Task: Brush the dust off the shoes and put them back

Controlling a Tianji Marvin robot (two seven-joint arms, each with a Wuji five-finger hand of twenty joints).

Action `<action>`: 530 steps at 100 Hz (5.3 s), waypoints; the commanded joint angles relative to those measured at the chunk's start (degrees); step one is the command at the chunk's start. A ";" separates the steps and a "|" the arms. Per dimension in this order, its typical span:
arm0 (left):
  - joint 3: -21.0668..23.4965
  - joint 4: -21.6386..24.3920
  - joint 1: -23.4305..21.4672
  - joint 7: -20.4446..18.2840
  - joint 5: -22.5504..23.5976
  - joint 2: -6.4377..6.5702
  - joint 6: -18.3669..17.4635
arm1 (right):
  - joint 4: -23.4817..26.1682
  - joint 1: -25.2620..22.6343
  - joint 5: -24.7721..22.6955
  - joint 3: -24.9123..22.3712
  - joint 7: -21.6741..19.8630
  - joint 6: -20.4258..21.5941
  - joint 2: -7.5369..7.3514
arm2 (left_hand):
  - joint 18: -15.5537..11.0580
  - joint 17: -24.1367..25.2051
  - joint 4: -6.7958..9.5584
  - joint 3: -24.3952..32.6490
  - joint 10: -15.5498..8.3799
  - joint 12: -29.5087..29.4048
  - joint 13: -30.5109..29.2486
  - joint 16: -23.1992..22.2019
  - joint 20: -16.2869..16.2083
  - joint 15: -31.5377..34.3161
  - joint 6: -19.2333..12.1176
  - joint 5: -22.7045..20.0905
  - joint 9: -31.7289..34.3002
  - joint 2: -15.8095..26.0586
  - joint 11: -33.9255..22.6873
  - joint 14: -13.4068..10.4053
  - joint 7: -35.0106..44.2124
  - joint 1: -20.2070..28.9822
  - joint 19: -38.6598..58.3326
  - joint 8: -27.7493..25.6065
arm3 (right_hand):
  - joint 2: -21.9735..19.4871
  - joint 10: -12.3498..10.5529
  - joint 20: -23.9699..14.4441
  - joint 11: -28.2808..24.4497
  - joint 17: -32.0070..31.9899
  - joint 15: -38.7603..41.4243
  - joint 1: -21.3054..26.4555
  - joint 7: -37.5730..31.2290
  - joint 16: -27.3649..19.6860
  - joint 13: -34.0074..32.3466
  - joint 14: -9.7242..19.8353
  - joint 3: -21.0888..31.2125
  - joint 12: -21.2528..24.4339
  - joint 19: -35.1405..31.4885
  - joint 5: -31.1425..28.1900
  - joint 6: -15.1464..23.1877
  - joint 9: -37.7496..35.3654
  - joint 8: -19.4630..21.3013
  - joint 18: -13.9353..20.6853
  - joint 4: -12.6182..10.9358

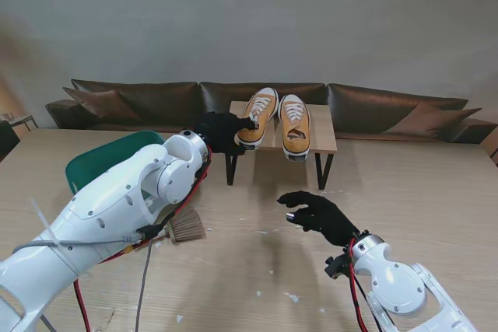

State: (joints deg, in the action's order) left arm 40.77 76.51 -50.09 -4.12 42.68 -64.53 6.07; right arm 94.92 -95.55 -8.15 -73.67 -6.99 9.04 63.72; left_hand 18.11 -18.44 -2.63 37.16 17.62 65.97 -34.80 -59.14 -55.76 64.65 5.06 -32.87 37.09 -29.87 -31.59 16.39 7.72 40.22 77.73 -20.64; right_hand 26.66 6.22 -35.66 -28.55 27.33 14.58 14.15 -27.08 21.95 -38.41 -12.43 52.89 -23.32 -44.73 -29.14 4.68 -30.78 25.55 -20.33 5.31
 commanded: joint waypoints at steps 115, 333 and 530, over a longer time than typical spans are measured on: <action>-5.62 -12.50 1.67 17.42 0.72 -5.09 -0.51 | -0.19 -0.12 2.55 0.22 -1.62 -1.08 0.24 | -0.02 -16.48 -8.10 8.59 -5.55 12.84 -21.15 6.15 9.20 9.94 7.44 -12.30 18.12 -10.15 -11.38 -3.35 67.71 8.96 14.24 -34.60 | -1.99 -0.65 -0.97 -0.58 -12.60 0.03 -1.42 -0.32 -0.12 -1.13 0.13 -0.34 0.50 0.72 1.05 0.31 -1.48 -1.00 1.20 -1.29; 31.21 39.28 -43.23 -8.83 9.93 4.69 -17.68 | 2.03 -1.60 2.76 -0.24 -2.49 -3.27 0.04 | 3.38 -25.85 -7.81 7.82 -10.64 4.80 -34.95 9.16 20.33 -7.07 7.03 -14.77 34.50 -13.55 2.41 -5.28 67.83 12.65 7.26 -35.77 | -2.78 -0.41 -1.07 -0.72 -12.57 0.07 -1.25 -0.83 -0.16 -1.17 0.06 -0.12 0.55 0.77 0.54 -0.38 -1.80 -1.54 1.17 -1.28; 16.78 21.04 -38.20 -8.46 5.85 5.07 -8.89 | 0.66 -0.66 4.68 0.20 -3.09 -5.09 0.23 | 1.50 -10.46 -5.86 5.40 -5.01 -13.58 -19.86 8.67 11.90 -5.22 2.23 -12.78 20.58 -5.28 3.40 -0.31 19.58 1.53 8.04 -13.16 | -3.16 -0.21 -1.24 -0.83 -12.52 0.07 -1.24 -1.05 -0.13 -1.28 -0.01 0.03 0.51 1.02 0.28 -0.76 -2.13 -1.61 1.07 -1.29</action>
State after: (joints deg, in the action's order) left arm 57.05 96.37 -88.07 -10.85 48.58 -59.58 -2.58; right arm 95.64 -96.11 -3.50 -73.72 -9.47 3.98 63.70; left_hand 19.61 -30.08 -11.27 40.13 13.08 53.40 -57.83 -50.24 -42.46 59.28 7.15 -44.16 58.56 -36.37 -28.96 14.95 30.89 43.38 85.41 -35.70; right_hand 24.61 6.22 -35.66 -29.58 26.90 14.58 14.20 -27.47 21.95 -38.43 -12.83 52.91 -23.32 -44.72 -29.19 3.59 -31.51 25.10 -20.32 5.31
